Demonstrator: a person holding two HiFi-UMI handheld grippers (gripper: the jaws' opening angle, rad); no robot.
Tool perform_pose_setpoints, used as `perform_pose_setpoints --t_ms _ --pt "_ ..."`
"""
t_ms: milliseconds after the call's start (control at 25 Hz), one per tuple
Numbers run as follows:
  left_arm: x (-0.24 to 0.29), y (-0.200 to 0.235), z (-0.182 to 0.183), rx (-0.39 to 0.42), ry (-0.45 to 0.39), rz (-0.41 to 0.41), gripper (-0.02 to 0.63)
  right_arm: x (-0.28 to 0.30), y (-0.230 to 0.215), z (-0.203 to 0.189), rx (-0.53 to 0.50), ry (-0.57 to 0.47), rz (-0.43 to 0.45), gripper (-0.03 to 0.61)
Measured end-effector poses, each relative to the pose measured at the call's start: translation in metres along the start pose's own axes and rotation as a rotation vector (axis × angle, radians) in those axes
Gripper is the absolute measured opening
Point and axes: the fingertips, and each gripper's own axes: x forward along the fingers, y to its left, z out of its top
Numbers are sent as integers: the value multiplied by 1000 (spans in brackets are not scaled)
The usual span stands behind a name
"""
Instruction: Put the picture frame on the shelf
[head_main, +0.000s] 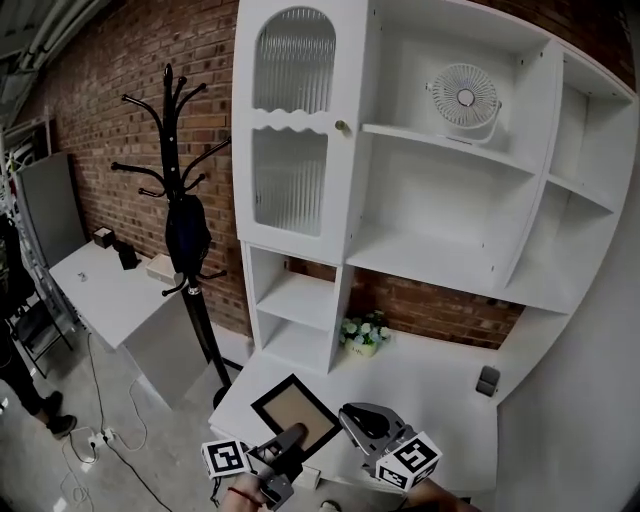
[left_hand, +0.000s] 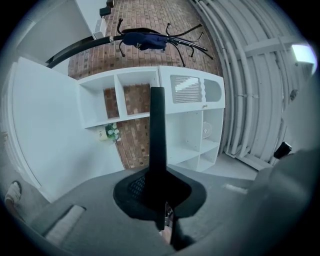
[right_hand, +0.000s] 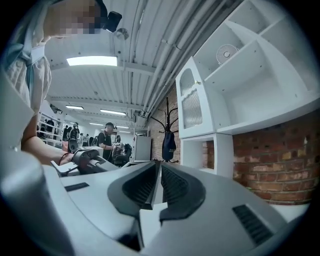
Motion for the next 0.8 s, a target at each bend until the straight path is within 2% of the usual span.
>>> perform_pose_setpoints --t_ms 400,680,800 --pt "62 22 67 5 -76 27 18 50 -68 10 -26 -29 56 29" --pt "95 45 118 -46 -162 23 18 71 -93 -1 -5 -9 50 29" --pt "109 52 144 -73 -225 -2 18 83 -104 -4 -6 5 39 29"
